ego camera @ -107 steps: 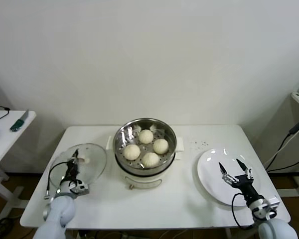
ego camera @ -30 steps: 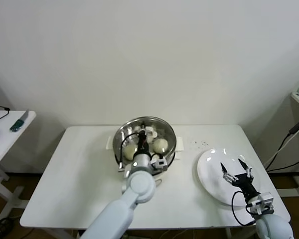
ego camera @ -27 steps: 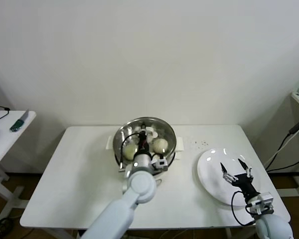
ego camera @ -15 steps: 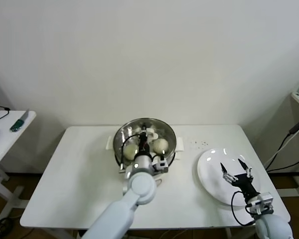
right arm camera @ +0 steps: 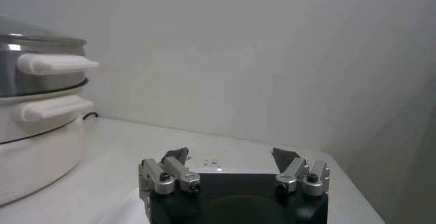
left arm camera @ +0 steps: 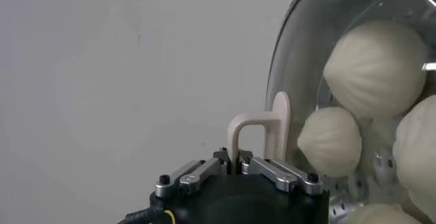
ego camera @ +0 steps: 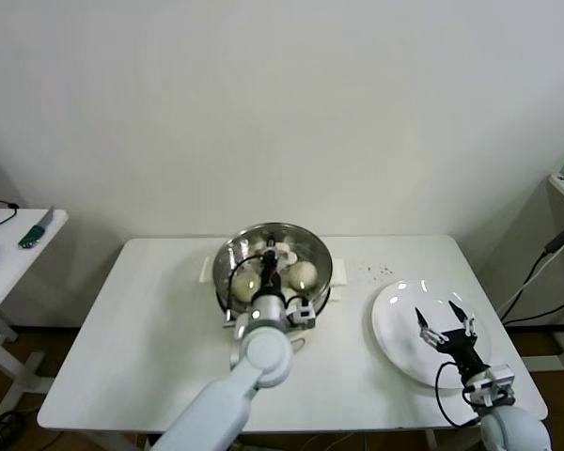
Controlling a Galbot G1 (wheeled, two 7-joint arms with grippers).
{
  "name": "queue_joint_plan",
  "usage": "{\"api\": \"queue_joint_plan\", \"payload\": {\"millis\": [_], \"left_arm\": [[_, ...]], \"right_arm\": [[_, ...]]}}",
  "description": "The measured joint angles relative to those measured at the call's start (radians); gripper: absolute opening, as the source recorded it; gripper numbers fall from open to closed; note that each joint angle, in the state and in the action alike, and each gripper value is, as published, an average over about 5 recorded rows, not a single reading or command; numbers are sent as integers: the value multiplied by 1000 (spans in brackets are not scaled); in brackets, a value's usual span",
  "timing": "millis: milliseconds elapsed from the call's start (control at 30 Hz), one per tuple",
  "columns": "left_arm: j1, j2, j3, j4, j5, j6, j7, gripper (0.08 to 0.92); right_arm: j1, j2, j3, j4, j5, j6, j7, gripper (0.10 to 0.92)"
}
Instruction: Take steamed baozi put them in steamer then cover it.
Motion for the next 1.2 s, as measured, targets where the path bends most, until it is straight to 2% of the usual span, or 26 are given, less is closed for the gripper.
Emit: {"api": "queue_joint_plan", "payload": {"millis": [400,500,1200], "left_arm": [[1,8,8,7,-1,0,-6,154],[1,15,12,-2,-4,1,10,191],[44,104,6,-178,-111,1,50,783]], "right_arm": [[0,6,5,-1,1,3,-7,823],[-2,5,7,-1,3,3,-11,823],[-5,-1,6,-3,5,-18,-25,823]]}}
